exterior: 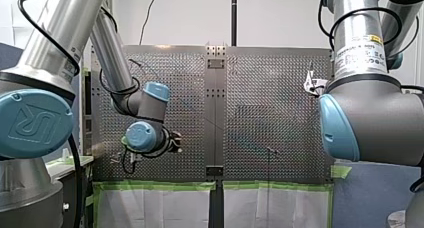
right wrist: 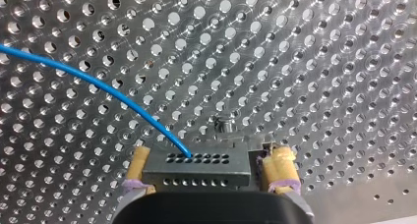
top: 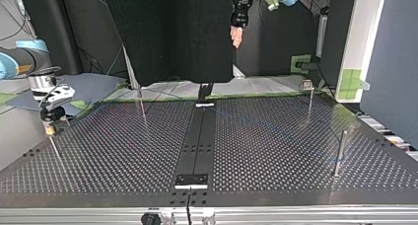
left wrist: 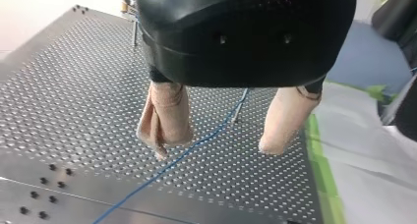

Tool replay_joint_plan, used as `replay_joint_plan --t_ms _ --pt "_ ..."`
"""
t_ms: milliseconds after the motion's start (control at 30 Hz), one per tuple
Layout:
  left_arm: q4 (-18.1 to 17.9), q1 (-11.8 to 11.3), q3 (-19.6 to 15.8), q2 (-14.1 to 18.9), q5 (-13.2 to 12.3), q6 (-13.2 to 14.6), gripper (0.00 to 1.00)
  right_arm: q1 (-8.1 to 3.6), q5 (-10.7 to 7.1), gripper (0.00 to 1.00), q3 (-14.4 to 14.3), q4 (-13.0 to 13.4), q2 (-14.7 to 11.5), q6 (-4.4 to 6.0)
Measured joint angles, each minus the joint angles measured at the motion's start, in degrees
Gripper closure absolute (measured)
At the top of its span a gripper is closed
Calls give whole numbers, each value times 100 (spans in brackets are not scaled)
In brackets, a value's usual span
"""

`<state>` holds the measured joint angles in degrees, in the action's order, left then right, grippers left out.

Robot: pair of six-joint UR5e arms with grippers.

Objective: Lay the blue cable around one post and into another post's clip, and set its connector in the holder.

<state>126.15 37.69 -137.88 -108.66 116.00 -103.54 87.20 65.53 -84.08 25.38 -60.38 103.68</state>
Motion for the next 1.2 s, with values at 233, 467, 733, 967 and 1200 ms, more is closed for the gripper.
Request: replay_joint_plan --t_ms 233,467,733,967,1200 --pt "-392 -16 0 0 13 50 2 0 0 0 -1 0 0 0" --pt "-809 -33 -1 0 14 53 2 0 0 0 -1 0 0 0" --pt "-1273 -53 -2 0 8 84 2 0 0 0 0 0 0 0" --pt "-1681 -64 -2 0 12 257 2 0 0 0 0 0 0 0" --pt "-2010 -106 -1 -1 131 473 2 0 0 0 0 0 0 0"
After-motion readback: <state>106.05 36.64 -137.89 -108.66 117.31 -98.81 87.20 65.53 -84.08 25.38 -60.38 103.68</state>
